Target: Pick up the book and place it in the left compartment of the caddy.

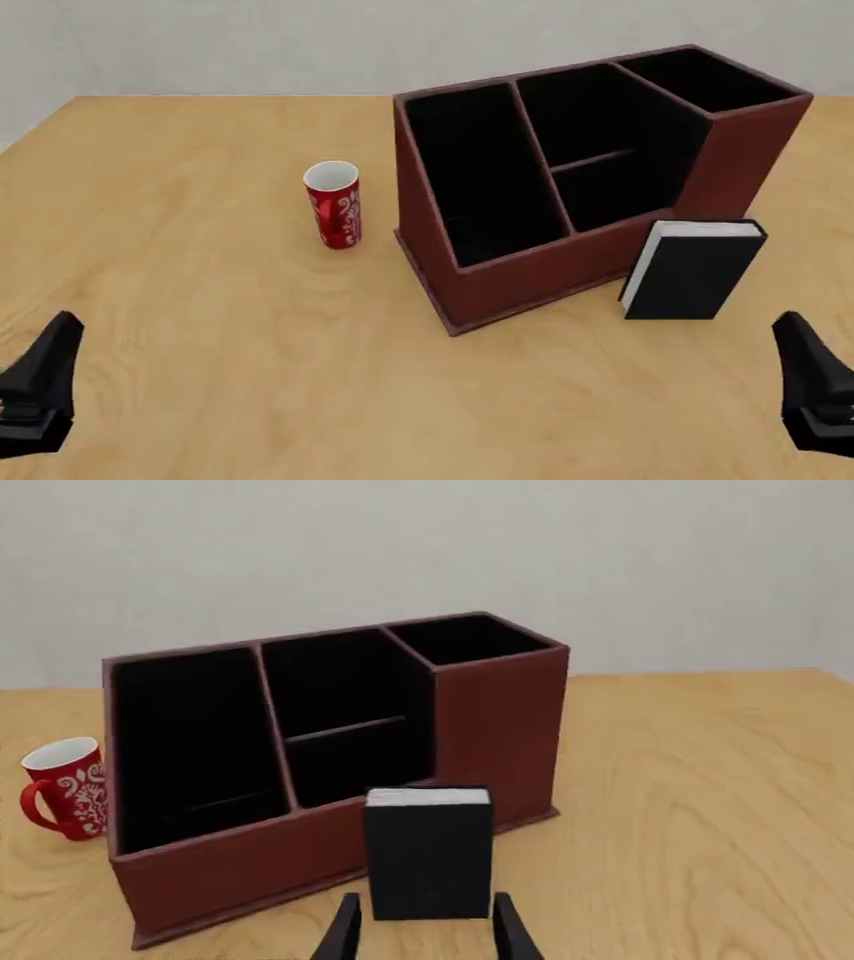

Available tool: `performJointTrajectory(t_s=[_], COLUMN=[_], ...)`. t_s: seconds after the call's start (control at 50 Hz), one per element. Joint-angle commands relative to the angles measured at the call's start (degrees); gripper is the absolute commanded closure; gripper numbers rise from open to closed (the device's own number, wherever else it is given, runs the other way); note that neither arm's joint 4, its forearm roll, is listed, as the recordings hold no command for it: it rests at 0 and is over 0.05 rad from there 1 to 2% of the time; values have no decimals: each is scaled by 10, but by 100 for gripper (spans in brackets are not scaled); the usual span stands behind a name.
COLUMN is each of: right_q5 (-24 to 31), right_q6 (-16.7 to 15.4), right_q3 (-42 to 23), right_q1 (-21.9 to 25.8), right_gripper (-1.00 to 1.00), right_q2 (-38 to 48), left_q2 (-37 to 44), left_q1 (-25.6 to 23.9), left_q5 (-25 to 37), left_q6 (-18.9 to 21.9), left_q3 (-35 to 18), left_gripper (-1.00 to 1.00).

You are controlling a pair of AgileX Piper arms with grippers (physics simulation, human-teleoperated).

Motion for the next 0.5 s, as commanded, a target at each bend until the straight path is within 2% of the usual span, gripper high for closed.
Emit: performJointTrajectory(t_s=[0.02, 0.38, 0.44, 0.5], right_q5=[-22, -7, 2, 18], right_q6=[-19, -39, -48, -73], right_q3=[14, 8, 2, -9], right_q1=[19, 38, 40, 45], right_gripper=[-100, -100, -100, -100], right_q2=[-1, -8, -12, -14], left_q2=[-15, -16, -16, -16], left_q1=[-1, -4, -8, -9], left_q5=[-13, -14, -17, -19], left_q6=[3, 13, 20, 21], left_q3=[14, 9, 9, 11], left_gripper=[-100, -100, -100, -100])
